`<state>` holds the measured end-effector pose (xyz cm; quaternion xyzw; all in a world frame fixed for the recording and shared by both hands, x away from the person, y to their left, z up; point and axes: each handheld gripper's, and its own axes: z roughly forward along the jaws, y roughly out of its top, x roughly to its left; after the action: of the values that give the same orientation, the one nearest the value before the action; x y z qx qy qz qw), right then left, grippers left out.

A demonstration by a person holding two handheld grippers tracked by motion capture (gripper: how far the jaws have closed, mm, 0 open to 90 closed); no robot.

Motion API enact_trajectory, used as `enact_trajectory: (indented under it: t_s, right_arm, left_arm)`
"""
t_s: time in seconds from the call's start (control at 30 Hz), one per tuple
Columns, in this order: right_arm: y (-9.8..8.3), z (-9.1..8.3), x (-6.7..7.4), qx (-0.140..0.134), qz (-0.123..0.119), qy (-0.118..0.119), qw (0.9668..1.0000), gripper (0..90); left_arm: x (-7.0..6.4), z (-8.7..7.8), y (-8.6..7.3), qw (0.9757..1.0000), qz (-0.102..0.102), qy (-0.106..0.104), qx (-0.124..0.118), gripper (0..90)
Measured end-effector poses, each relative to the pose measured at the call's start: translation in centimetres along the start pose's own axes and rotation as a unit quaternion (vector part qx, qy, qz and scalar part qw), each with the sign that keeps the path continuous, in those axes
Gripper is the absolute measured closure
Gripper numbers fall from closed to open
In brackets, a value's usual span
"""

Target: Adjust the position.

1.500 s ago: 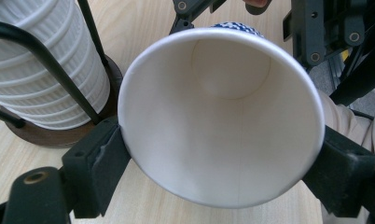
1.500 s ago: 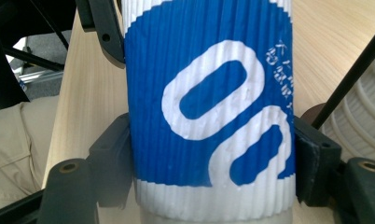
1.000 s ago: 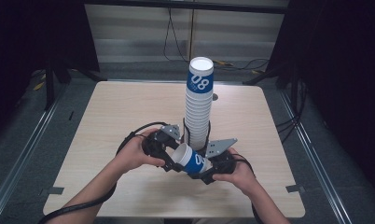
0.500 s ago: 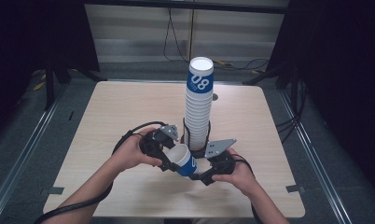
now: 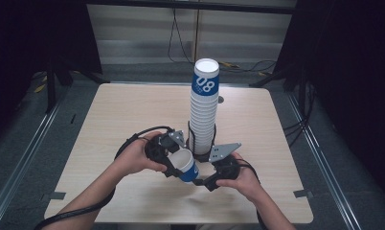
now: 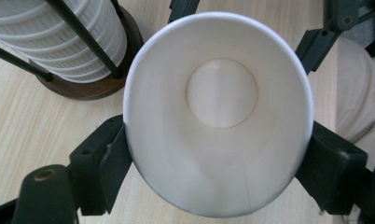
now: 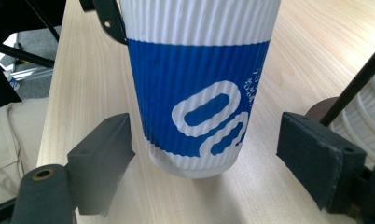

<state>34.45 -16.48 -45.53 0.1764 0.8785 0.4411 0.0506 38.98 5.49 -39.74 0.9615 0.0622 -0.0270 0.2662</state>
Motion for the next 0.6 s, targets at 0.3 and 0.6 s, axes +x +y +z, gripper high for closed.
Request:
enact_trajectory:
  t_s: [0.3,0.6]
  right_arm:
    - [-0.2,0.4,0.1,-0.001,-0.004,0.002,1.0,17.3]
    - [-0.2,1.2,0.3,-0.001,-0.016,-0.004,0.9999,17.4]
  left_arm:
    - [-0.2,0.5,0.4,0.9992,0.015,0.017,0.032,18.7]
    - [-0.3,0.8,0.6,0.9986,0.019,0.02,0.045,18.5]
